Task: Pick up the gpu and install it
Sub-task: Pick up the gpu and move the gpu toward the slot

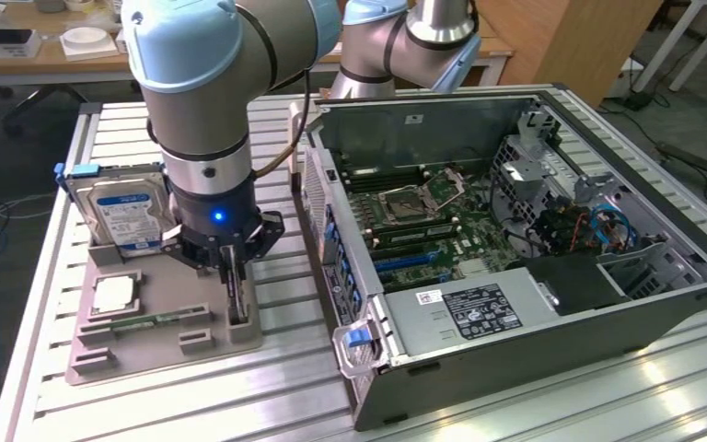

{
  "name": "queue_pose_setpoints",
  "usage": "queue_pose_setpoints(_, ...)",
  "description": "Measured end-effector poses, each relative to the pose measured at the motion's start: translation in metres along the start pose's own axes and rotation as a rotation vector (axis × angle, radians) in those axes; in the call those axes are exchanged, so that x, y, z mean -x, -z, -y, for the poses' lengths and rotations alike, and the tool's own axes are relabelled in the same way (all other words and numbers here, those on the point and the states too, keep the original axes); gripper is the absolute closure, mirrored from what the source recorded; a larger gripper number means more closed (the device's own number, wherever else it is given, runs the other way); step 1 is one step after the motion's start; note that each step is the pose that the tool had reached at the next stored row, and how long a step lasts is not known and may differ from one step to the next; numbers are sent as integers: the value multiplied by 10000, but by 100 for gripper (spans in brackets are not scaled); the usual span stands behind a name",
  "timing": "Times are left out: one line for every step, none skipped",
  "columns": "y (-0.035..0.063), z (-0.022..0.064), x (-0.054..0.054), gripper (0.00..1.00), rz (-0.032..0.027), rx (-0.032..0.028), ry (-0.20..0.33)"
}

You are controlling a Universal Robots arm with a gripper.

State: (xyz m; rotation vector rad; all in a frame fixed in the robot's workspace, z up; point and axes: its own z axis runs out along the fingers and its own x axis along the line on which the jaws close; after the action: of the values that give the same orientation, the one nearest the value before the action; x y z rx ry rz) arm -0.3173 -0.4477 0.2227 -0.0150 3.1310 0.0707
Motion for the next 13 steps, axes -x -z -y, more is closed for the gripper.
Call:
queue_pose_setpoints(0,0,0,73,-1,0,0)
queue_pose_setpoints(0,0,0,73,0,0,0)
queue_pose_setpoints(0,0,0,73,0,0,0)
queue_pose_setpoints(0,0,0,73,0,0,0)
queue_pose_setpoints(0,0,0,73,0,0,0)
queue_pose_setpoints(0,0,0,73,0,0,1)
queue_pose_setpoints(0,0,0,73,-1,0,0)
queue_pose_setpoints(2,0,0,73,2,2,1)
queue_pose_setpoints(11,-1,1,73,2,2,1)
queue_pose_setpoints(24,-1,0,73,1,4,0)
queue_pose_setpoints(38,-2,0,73,0,4,0)
queue_pose_setpoints(52,-2,1,73,0,6,0)
queue_pose_setpoints(65,-3,1,73,0,9,0)
